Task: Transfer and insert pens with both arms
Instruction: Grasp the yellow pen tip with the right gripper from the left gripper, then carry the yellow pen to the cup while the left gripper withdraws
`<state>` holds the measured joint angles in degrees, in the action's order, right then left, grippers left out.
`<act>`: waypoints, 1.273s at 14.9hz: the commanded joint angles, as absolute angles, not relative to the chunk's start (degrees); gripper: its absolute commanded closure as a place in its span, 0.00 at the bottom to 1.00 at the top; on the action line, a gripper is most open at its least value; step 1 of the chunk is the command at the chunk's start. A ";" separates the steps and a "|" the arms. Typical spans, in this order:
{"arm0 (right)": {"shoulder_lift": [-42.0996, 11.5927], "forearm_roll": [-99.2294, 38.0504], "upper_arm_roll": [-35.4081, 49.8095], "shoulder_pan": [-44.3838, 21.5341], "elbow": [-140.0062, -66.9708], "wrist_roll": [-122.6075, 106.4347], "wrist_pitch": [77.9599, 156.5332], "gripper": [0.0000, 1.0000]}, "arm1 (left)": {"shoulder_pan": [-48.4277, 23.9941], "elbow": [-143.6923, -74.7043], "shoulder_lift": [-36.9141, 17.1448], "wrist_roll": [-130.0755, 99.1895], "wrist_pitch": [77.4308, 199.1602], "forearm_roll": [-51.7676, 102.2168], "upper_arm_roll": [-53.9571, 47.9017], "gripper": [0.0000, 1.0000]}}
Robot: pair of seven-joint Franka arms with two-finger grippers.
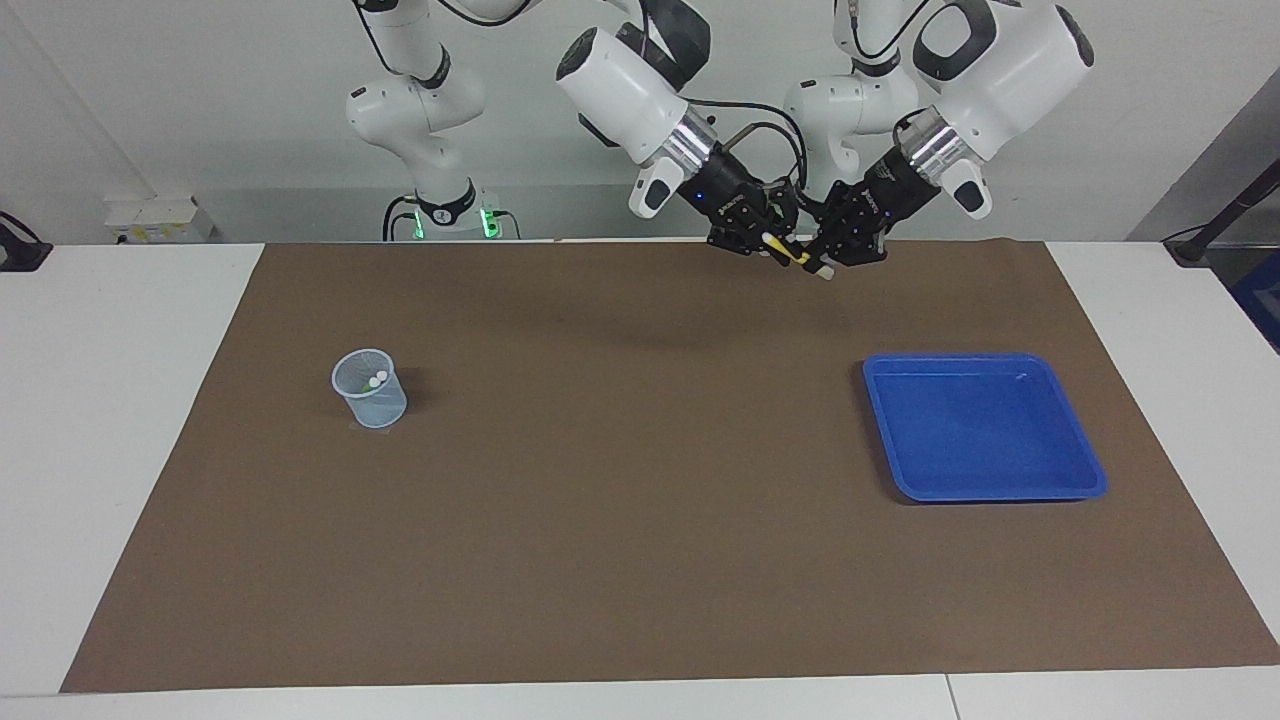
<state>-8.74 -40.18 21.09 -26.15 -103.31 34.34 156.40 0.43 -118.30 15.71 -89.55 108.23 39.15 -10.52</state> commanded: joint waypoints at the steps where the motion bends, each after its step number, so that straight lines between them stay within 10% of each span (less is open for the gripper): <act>1: -9.23 -38.94 21.18 -26.02 -103.01 33.93 156.71 1.00 | -0.35 -120.06 17.58 -90.09 108.37 39.99 -9.93 1.00; 2: -9.23 -38.94 21.18 -26.10 -103.01 33.93 156.62 1.00 | -0.35 -120.06 17.58 -89.57 108.46 39.90 -9.93 1.00; 4: -9.23 -38.94 21.18 -26.02 -103.01 33.93 156.71 1.00 | -0.35 -119.97 17.58 -88.60 108.46 39.81 -9.93 0.55; 5: -9.32 -38.94 21.18 -25.93 -103.01 33.84 156.62 1.00 | -0.26 -120.06 17.58 -88.51 108.46 39.81 -9.93 0.50; 12: -8.53 -38.76 20.83 -23.48 -103.89 26.30 150.05 1.00 | -0.18 -120.06 17.58 -85.54 108.02 39.55 -9.84 0.51; 19: -5.02 -26.20 20.65 -13.55 -105.21 15.22 127.74 1.00 | 3.77 -119.71 18.37 -28.03 94.85 23.67 -9.32 0.53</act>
<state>-7.92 -28.66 20.23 -16.56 -103.67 18.74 133.42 1.76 -118.39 16.30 -46.96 98.37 27.77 -9.49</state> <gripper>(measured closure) 0.815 0.498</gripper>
